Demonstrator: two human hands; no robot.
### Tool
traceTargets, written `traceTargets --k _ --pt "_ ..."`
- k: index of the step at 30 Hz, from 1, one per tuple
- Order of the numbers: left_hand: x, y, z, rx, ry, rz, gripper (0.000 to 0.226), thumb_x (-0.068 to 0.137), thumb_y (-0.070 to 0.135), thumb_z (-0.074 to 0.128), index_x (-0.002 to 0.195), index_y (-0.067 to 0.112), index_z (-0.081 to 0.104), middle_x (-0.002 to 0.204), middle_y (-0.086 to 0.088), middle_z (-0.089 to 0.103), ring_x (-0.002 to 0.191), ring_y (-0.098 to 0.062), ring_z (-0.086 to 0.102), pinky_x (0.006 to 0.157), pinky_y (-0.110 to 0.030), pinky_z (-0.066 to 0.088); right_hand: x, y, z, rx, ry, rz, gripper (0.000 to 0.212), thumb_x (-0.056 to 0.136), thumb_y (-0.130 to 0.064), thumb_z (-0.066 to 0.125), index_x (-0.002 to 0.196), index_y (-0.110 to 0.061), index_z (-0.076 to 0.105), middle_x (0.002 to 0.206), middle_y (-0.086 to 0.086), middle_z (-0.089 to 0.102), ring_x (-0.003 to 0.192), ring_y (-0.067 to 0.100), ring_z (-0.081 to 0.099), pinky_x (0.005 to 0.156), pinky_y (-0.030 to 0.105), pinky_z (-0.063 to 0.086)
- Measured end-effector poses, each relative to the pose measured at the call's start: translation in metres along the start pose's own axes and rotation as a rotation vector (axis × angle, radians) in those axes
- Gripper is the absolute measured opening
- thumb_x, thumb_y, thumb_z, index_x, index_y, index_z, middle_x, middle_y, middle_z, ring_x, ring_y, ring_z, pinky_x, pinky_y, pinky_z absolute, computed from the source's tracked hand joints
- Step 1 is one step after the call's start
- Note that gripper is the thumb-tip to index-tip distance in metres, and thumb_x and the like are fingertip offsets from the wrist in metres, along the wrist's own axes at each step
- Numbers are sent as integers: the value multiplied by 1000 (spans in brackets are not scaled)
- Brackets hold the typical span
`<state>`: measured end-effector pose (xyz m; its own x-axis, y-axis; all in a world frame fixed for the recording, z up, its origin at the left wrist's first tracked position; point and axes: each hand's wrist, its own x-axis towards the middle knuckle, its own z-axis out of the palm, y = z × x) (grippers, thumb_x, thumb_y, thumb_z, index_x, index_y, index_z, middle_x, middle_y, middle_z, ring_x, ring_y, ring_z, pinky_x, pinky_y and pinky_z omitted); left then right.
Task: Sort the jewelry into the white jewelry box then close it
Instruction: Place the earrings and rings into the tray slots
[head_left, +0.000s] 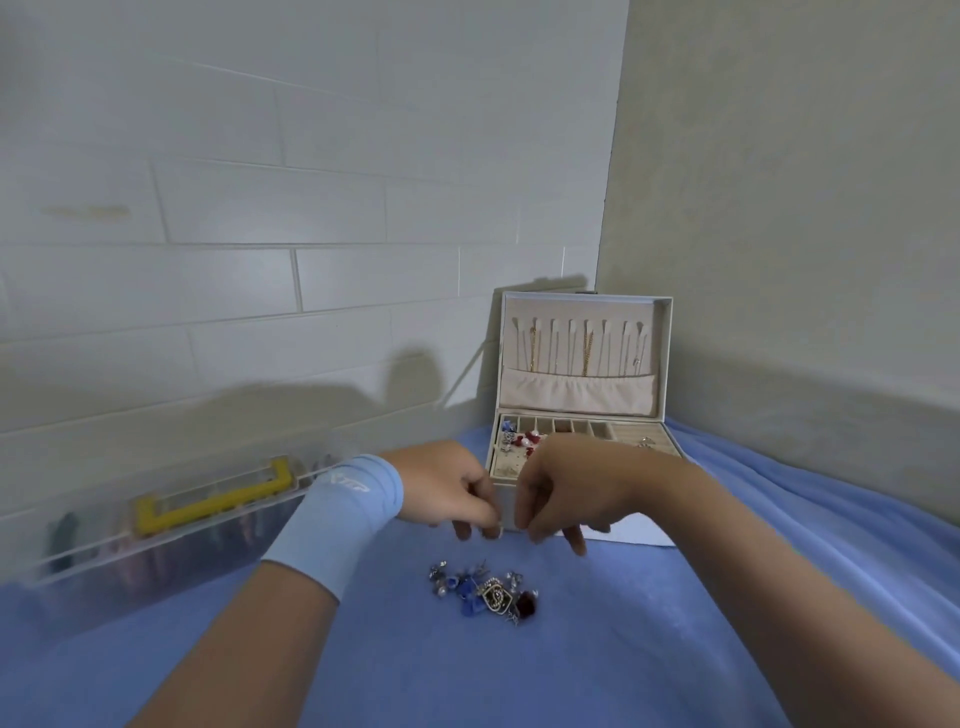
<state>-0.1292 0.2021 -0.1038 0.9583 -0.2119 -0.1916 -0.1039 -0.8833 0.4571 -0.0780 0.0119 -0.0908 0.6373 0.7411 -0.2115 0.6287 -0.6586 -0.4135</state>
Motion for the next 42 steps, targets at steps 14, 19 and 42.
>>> traceTargets --k 14,19,42 --pt "20 23 -5 -399 415 159 16 97 19 60 98 19 76 58 17 66 49 -1 51 48 -9 37 1 29 -27 588 651 -117 6 86 -6 77 89 -2 74 63 3 71 43 16 51 39 22 37" --pt "42 41 -13 -425 477 143 15 95 24 64 89 14 74 54 11 62 53 -9 53 52 -14 42 7 34 -29 698 754 -110 8 86 -11 79 86 -3 76 56 0 66 42 16 50 39 22 37" --pt "77 32 -10 -329 504 169 14 94 27 63 91 26 76 85 1 74 60 -7 62 69 -21 52 6 71 -36 412 767 3 4 89 -17 76 88 -19 79 63 -16 70 41 5 52 46 19 43"
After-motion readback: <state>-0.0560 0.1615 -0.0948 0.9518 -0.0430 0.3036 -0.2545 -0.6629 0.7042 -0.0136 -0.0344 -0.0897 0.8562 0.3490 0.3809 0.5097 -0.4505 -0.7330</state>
